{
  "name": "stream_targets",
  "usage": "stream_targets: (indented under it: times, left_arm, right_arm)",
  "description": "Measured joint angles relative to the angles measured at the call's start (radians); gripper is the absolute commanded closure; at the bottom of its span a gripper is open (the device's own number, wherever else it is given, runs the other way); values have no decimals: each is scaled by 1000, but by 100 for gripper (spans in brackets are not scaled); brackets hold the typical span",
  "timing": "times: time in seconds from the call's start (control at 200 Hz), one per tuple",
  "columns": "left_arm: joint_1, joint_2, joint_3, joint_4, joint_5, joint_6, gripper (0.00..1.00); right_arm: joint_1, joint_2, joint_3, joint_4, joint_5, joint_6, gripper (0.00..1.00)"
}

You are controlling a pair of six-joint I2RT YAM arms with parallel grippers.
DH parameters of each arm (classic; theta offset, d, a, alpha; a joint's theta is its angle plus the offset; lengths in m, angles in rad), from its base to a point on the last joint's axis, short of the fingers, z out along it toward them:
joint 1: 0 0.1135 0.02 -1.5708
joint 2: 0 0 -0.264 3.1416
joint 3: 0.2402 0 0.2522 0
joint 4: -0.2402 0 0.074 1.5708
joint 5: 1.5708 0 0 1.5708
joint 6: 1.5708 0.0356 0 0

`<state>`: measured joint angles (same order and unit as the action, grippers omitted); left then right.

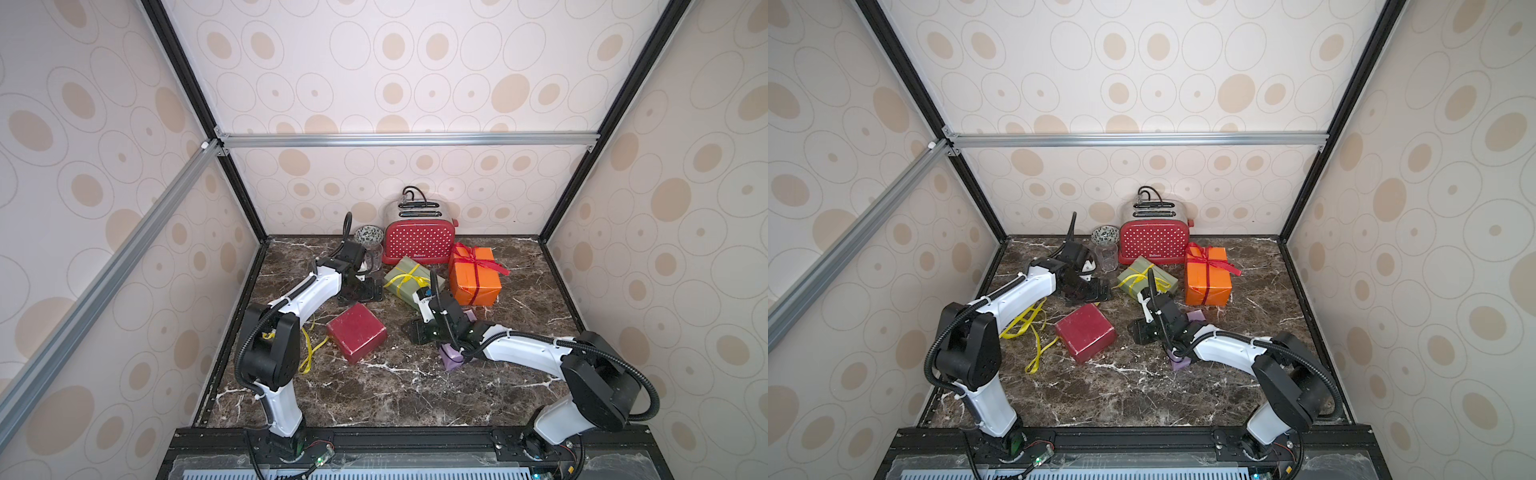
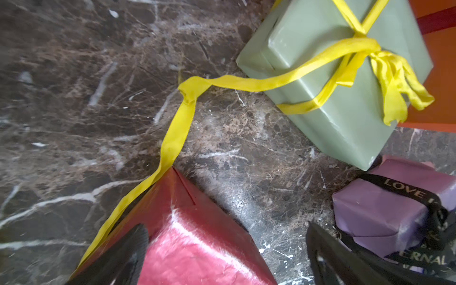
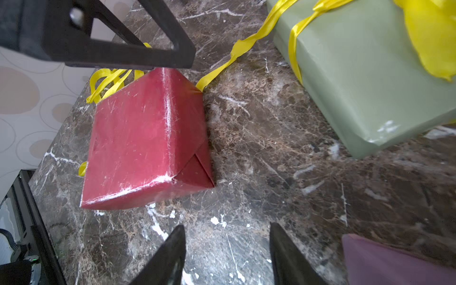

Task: Untie the ribbon bows on the gift boxes
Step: Adjust the gift box at the center of the board.

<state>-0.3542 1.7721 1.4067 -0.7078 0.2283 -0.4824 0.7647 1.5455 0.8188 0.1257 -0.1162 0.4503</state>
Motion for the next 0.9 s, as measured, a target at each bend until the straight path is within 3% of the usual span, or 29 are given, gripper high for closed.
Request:
stream_targets:
  times: [0.2, 0.366, 0.666, 0.902]
  left_arm:
    - [53, -28, 31, -37, -79, 0, 1]
    - [91, 12, 32, -56, -92, -2, 9]
    - [82, 42, -51, 0, 61, -64, 14]
    - [-5, -12, -149, 113, 156, -131, 16]
  right_arm:
    - [0, 8, 3, -7, -24, 0, 44]
    - [3, 36, 35, -27, -65, -8, 44]
    - [23, 116, 125, -77, -176, -30, 46]
    - [24, 155, 176, -154, -225, -32, 47]
